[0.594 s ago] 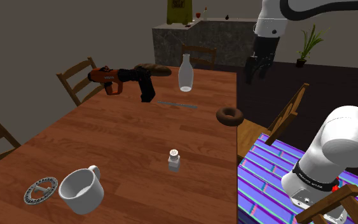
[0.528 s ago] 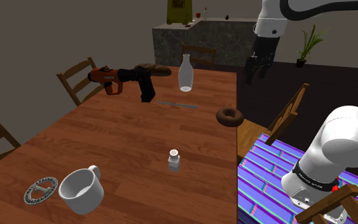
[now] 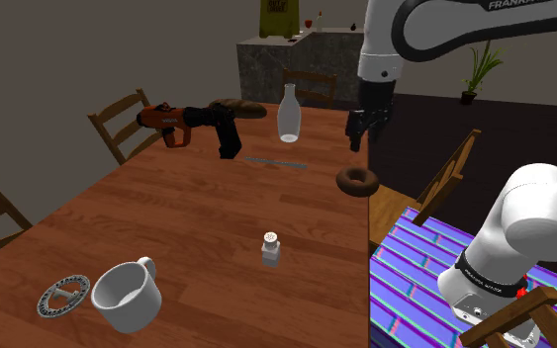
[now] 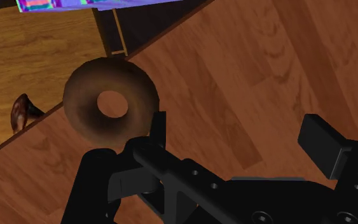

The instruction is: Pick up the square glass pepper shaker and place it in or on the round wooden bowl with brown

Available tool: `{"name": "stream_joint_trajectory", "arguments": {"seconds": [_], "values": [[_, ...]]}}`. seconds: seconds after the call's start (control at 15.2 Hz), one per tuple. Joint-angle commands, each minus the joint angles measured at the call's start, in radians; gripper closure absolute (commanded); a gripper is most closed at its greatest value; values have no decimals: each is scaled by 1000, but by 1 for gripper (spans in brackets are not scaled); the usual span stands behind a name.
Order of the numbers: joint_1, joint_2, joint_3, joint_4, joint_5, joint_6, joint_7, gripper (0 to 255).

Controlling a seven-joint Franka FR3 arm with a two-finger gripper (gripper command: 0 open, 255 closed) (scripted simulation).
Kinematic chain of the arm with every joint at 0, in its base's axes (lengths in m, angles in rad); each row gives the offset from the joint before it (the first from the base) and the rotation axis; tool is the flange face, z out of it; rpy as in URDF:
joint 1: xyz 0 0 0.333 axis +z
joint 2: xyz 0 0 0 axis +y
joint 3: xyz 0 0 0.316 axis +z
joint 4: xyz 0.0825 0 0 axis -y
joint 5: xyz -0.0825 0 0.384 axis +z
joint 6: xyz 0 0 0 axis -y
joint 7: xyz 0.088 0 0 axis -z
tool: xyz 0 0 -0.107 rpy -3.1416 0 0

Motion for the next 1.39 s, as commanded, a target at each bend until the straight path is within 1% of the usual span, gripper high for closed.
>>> {"name": "stream_joint_trajectory", "arguments": {"seconds": [0.0, 0.33, 0.66, 0.99, 1.32], "values": [[17, 46, 34, 14, 15, 24, 30, 0], [53, 189, 116, 64, 37, 96, 102, 0], [85, 348, 192, 141, 34, 156, 179, 0], [118, 521, 257, 243, 3, 199, 262, 0], [163, 706, 304, 372, -53, 221, 350, 0]]}}
